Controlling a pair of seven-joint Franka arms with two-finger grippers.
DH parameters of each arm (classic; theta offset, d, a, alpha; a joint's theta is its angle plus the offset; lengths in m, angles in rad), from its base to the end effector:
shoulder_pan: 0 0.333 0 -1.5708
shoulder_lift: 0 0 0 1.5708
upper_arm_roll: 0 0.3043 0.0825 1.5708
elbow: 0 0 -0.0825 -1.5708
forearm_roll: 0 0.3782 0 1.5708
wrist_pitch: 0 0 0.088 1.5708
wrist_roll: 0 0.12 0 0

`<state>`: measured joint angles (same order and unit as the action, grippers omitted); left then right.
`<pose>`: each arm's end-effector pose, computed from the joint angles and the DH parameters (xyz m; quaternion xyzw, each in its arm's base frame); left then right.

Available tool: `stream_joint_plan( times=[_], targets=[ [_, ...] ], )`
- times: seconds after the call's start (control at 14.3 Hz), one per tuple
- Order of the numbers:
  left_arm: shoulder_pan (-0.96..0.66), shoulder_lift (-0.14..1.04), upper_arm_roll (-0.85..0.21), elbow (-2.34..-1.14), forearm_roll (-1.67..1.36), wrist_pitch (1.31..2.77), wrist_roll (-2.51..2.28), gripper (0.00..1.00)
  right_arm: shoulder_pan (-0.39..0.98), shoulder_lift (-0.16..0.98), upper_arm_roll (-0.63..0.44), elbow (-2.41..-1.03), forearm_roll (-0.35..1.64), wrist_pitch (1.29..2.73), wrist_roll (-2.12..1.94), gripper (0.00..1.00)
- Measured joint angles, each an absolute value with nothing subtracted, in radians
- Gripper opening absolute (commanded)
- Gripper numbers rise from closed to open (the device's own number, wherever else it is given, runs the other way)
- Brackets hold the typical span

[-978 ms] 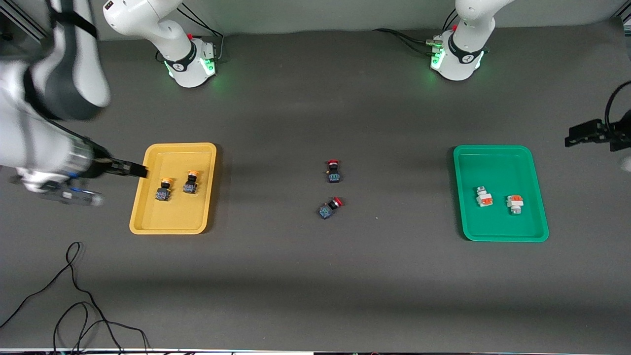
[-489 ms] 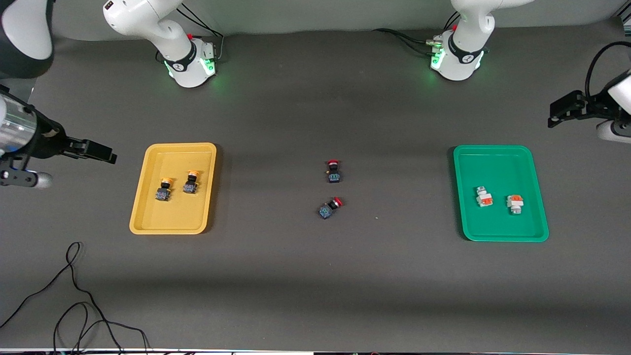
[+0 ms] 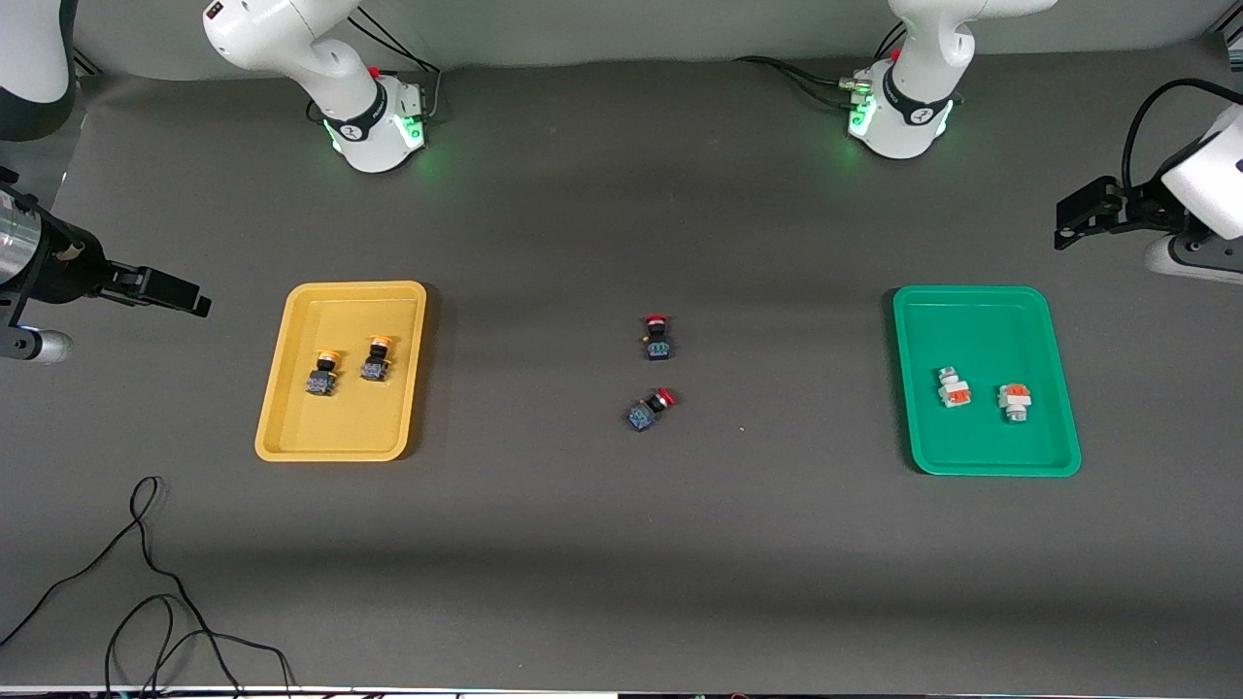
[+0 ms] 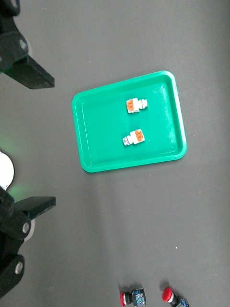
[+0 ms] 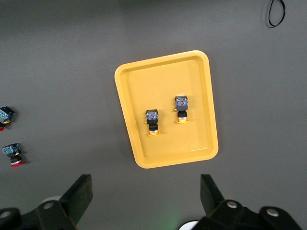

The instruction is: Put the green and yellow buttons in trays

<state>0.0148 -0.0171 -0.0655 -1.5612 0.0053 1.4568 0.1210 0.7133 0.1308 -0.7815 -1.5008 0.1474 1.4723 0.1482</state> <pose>0.5297 -0.0265 0.6040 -0.9954 0.0854 0.0437 0.0017 0.5647 0.0048 0.5709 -0.9922 0.1056 0.0618 0.0252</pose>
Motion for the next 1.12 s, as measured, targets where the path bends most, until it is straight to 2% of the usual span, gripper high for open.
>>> stream_joint_plan(
  times=[0.14,0.21,0.42,0.56,0.7,0.91,1.12],
  targets=[
    [0.015,-0.017,-0.062,-1.561,0.005,1.457,0.121,1.00,0.657,0.126,-0.731,-1.501,0.147,1.452,0.145,1.00],
    [0.015,-0.017,-0.061,-1.561,0.005,1.457,0.121,1.00,0.588,0.122,-0.657,-1.501,0.140,1.442,0.144,1.00],
    [0.015,-0.017,-0.059,-1.561,0.005,1.457,0.121,1.00,0.306,0.090,-0.343,-1.529,0.092,1.436,0.139,1.00],
    [0.015,-0.017,-0.056,-1.561,-0.002,1.457,0.120,1.00,0.095,0.023,-0.114,-1.616,0.078,1.479,0.112,1.00],
    [0.017,-0.017,-0.052,-1.561,-0.013,1.457,0.119,1.00,-0.018,-0.056,0.017,-1.712,0.076,1.525,0.098,1.00],
    [0.020,-0.018,-0.047,-1.561,-0.016,1.457,0.118,1.00,0.007,-0.101,0.025,-1.753,0.075,1.544,0.086,1.00],
    [0.020,-0.019,-0.048,-1.561,-0.016,1.457,0.118,1.00,0.158,-0.092,-0.113,-1.746,0.075,1.558,0.085,1.00]
  ],
)
